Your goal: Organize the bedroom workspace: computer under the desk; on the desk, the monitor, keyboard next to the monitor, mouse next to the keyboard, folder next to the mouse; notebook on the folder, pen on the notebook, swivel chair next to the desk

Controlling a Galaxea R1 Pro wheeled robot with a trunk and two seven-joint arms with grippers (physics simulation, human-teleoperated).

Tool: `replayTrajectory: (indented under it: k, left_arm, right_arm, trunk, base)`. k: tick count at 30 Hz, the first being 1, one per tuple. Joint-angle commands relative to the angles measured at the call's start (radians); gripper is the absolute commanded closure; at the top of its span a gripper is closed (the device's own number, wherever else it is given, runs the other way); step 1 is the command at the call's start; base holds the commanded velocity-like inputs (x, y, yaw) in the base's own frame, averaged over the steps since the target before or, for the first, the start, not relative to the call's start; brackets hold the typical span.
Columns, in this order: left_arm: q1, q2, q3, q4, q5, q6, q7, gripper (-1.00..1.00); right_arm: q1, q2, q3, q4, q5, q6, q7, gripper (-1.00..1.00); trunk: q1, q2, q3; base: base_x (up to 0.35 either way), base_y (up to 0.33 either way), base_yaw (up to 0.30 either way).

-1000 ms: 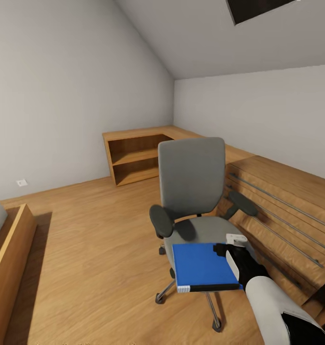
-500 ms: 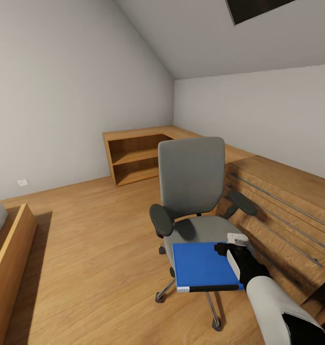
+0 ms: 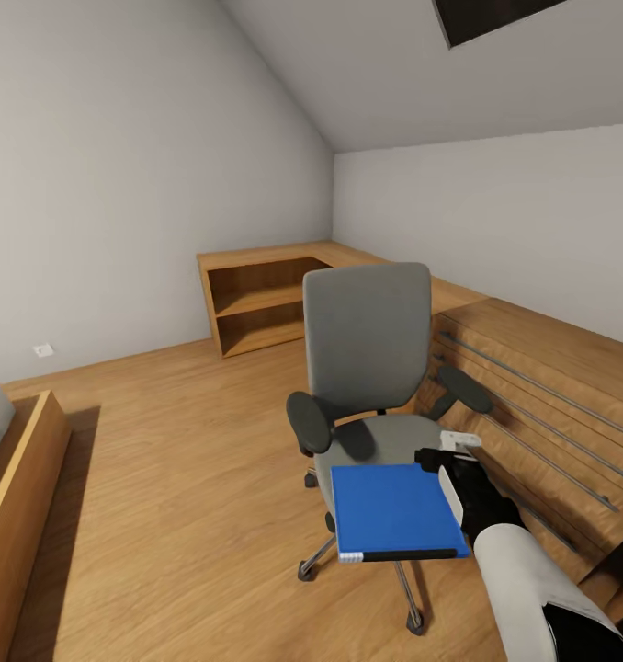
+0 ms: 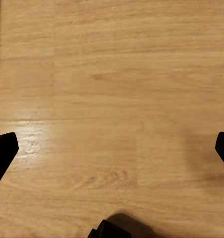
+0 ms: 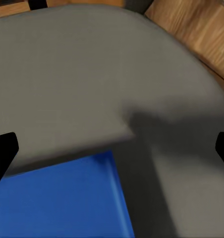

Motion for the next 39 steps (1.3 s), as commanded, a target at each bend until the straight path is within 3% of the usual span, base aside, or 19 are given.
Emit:
replayTrajectory:
  k: [1, 26, 33, 35, 39]
  left_arm:
    - [0.0, 0.0, 0.0, 0.0, 0.01, -0.003, 0.001, -1.0]
    - [0.0, 0.0, -0.001, 0.001, 0.011, -0.003, -0.001, -1.0]
    - [0.0, -0.001, -0.002, 0.002, 0.011, -0.003, -0.002, -1.0]
    - [0.0, -0.002, -0.002, 0.002, 0.011, -0.002, -0.002, -1.0]
    - [0.0, -0.002, -0.002, 0.002, 0.011, -0.002, -0.002, -1.0]
  right_arm:
    - [-0.001, 0.001, -0.005, -0.003, 0.01, 0.005, 0.003, -1.0]
    - [-0.001, -0.003, -0.005, -0.003, 0.01, 0.005, 0.016, -1.0]
    - [0.002, -0.007, -0.026, -0.007, -0.002, 0.006, 0.125, -1.0]
    - [0.002, -0.021, -0.054, -0.012, -0.008, 0.005, 0.19, -1.0]
    - [0.002, -0.036, -0.09, -0.017, -0.011, 0.003, 0.252, -1.0]
  trunk:
    - [0.0, 0.0, -0.001]
    - [0.0, 0.0, -0.001]
    - [0.0, 0.0, -0.001]
    - [0.0, 0.0, -0.001]
    - [0.0, 0.0, -0.001]
  base:
    - [0.0, 0.0, 0.0]
    - [0.068, 0.0, 0.0]
    - [-0.188, 0.0, 0.0]
    - [-0.312, 0.0, 0.0]
    - [-0.324, 0.0, 0.0]
